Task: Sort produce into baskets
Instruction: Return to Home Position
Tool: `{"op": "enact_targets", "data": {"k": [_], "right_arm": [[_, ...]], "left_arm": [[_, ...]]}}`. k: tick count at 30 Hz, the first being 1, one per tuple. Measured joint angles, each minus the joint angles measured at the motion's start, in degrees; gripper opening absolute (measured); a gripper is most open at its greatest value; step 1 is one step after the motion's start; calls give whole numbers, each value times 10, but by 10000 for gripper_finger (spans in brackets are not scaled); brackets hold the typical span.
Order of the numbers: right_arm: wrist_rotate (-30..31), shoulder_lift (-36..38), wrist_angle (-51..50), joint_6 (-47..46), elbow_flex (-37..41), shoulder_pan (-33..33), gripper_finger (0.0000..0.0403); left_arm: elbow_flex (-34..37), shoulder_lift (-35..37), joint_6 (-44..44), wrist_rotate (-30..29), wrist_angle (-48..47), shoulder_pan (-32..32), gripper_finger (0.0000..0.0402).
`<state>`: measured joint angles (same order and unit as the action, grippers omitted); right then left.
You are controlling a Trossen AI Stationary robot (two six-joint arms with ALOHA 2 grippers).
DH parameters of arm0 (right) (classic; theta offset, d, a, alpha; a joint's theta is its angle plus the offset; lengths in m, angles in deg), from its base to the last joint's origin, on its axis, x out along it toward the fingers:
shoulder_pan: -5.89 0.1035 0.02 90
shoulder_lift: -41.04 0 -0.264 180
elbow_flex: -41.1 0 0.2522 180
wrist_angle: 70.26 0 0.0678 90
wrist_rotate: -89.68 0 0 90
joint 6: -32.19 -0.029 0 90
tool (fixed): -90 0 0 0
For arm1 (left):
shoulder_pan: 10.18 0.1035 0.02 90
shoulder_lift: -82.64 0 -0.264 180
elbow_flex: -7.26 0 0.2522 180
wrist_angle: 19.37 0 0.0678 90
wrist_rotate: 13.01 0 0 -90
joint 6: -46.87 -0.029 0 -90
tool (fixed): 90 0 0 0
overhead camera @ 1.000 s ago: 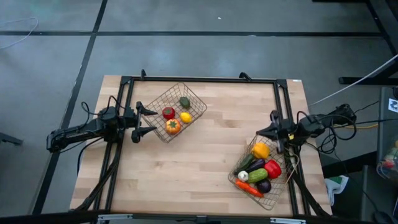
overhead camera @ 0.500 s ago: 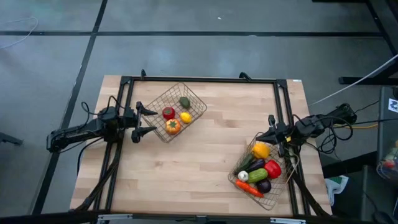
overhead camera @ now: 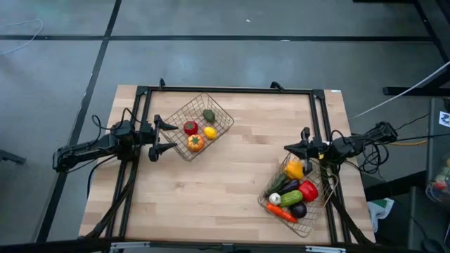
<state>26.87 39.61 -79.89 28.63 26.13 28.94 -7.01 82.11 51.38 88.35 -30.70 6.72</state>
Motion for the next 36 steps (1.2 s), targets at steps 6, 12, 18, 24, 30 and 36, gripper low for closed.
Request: {"op": "enact_targets", "data": {"k": [6,12,18,24,30,36], "right_arm": [[-49,13,1,22,2,-59,0],[-179,13,-12,13,3,-161,0],[-272,4,-38,-30,2,-226,0],[-273,-27,-39,-40,3,-239,0],[-276,-69,-41,-40,3,-239,0],[-277,-77,-40,-41,3,-238,1]], "left_arm": [[0,0,0,0,0,0,335],[0,0,0,0,0,0,335],[0,0,0,0,0,0,335],[0,0,0,0,0,0,335],[0,0,0,0,0,0,335],[0,0,0,0,0,0,335]]}}
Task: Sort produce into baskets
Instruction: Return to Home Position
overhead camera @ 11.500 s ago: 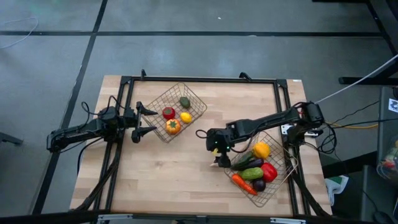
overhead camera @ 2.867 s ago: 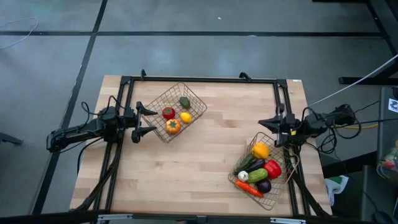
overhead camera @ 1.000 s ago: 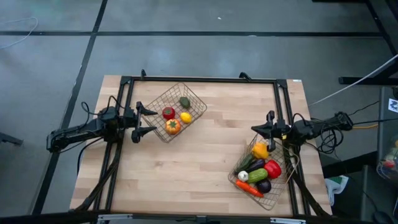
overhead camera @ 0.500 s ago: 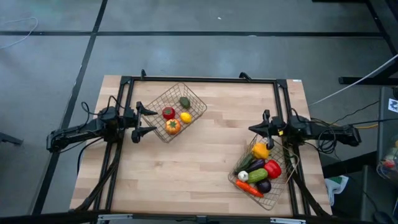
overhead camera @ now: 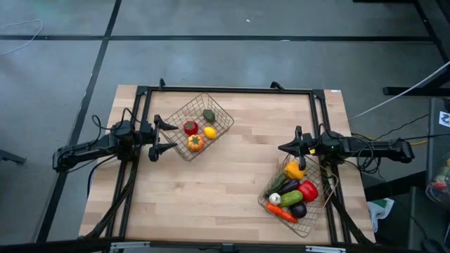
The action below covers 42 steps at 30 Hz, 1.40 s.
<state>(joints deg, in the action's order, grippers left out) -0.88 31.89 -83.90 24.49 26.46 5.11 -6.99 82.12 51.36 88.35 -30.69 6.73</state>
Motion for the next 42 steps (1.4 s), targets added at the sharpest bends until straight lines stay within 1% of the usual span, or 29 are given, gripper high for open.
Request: {"op": "enact_targets", "data": {"k": [10,14,21,42], "right_arm": [[0,5,9,4,1,0,1],[0,27,2,5,1,0,1],[0,91,1,5,1,0,1],[4,85,2,5,1,0,1]], "left_arm": [[0,0,0,0,0,0,335],[0,0,0,0,0,0,335],[0,0,0,0,0,0,335],[0,0,0,0,0,0,335]]}}
